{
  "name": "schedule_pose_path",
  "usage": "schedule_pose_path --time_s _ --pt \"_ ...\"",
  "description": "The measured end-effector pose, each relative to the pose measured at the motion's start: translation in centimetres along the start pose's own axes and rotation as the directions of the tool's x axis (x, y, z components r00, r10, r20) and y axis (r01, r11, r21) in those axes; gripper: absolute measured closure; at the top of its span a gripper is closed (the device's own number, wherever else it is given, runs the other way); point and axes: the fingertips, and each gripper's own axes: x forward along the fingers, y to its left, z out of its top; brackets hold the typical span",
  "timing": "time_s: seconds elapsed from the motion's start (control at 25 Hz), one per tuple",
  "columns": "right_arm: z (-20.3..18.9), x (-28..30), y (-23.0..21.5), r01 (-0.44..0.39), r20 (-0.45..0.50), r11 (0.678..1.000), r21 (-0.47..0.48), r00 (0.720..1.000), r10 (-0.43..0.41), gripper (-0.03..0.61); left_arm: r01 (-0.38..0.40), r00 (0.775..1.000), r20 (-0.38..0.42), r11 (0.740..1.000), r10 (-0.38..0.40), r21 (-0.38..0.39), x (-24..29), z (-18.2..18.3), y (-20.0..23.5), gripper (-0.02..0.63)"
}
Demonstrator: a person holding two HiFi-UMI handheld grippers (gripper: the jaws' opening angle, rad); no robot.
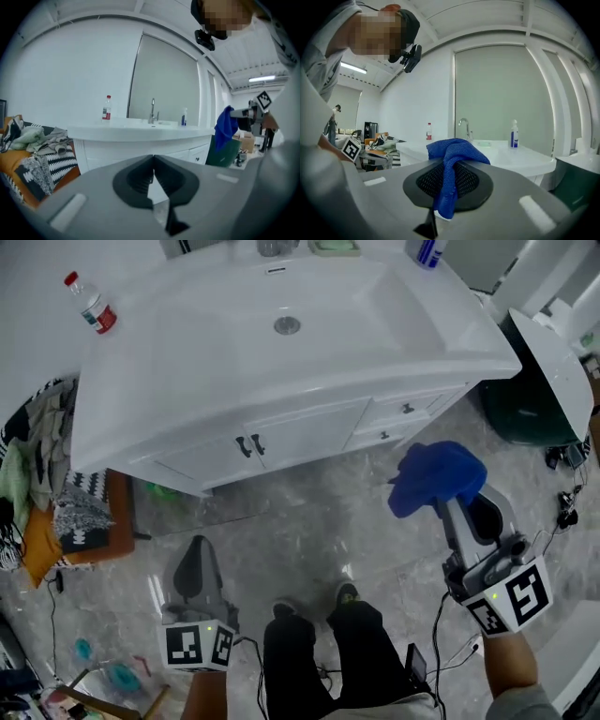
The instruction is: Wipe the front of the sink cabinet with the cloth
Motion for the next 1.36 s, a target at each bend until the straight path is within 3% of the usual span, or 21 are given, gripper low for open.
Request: schedule_pose_path --time_s 0.2,0.32,0.44,0.84,1.36 --pt "10.8 -5.3 1.7 0.02 0.012 0.998 0.058 1.0 -0.02 0.548 0.051 0.998 0.034 0.999 -0.052 0.012 -7.0 12.0 -2.9 0.603" --pt "14.9 -8.0 2.8 0.039 0.021 0.995 0.087 0.999 -0.041 0.548 0.089 0.996 0.029 0.996 -0.089 0.01 -10.9 16.1 -4.8 0.603" --pt "18.3 -9.6 3.0 0.071 0.049 0.996 0.049 0.996 -0.073 0.548 0.102 0.993 0.055 0.995 -0.102 0.011 -13.1 19.2 -6.1 0.603" --pt "20.6 -14.2 4.1 0.07 0.09 0.998 0.002 0.994 -0.07 0.548 0.061 0.996 0.055 0.998 -0.063 0.031 -18.9 18.9 -6.7 0.603" --pt "19.5 -14.7 3.6 0.077 0.081 0.996 0.053 0.993 -0.081 0.548 0.06 0.997 0.052 0.998 -0.061 0.017 -18.7 19.6 -7.8 0.603"
